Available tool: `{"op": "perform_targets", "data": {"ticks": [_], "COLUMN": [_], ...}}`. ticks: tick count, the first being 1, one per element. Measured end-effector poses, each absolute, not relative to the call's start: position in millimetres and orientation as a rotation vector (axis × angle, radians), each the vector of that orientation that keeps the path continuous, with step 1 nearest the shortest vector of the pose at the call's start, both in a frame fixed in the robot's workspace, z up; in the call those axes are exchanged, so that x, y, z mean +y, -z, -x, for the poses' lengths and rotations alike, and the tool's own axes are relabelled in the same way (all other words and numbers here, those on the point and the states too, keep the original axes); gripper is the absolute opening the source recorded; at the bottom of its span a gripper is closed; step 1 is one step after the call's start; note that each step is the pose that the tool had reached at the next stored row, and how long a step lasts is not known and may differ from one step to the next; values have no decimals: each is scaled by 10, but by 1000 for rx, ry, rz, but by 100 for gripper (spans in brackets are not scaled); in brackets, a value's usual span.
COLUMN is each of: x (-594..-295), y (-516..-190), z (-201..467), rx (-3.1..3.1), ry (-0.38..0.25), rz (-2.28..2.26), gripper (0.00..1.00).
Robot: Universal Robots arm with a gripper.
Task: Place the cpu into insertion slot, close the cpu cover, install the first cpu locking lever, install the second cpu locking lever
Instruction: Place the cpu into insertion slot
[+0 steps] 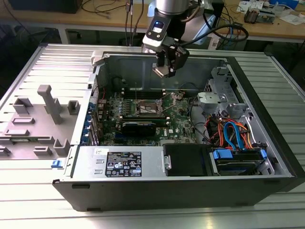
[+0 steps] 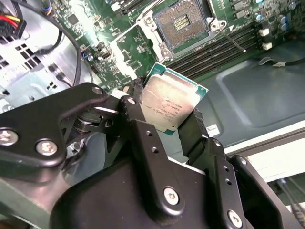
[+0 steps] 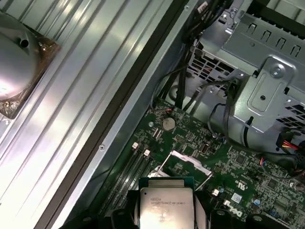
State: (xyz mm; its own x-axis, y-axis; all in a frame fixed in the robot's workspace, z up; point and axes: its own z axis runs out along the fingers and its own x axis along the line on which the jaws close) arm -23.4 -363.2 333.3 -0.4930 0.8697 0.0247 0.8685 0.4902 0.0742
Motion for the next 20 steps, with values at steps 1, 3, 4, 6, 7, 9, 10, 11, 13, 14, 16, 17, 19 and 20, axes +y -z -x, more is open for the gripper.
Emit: {"op": "perform_targets", "data": {"ticks": [1,3,4,6,7,9,10,11,13,14,16,17,19,20], "x": [-3632,-3634,-3643,-3654,-3656,-3658,-3658,-3658,-3658,-3658,-3658,-3658,-3658,-3658], "y": [-3328,-3317,-3310,-3299,-3295,-3284,-3277,-3272,-3253,-3249,-3238,-3230,-3212,-3202], "z": [234,235,235,235,235,235,234,234,234,234,234,234,234,234], "rx": [2688,2673,2669,2662,2659,2643,2632,2622,2587,2576,2549,2532,2491,2470], "ry": [-119,-117,-115,-113,-112,-109,-109,-108,-107,-106,-104,-102,-99,-98], "rz": [-1590,-1617,-1626,-1639,-1646,-1673,-1691,-1705,-1757,-1773,-1813,-1838,-1895,-1922], "gripper": [54,54,54,54,54,54,54,54,54,54,54,54,54,54]}}
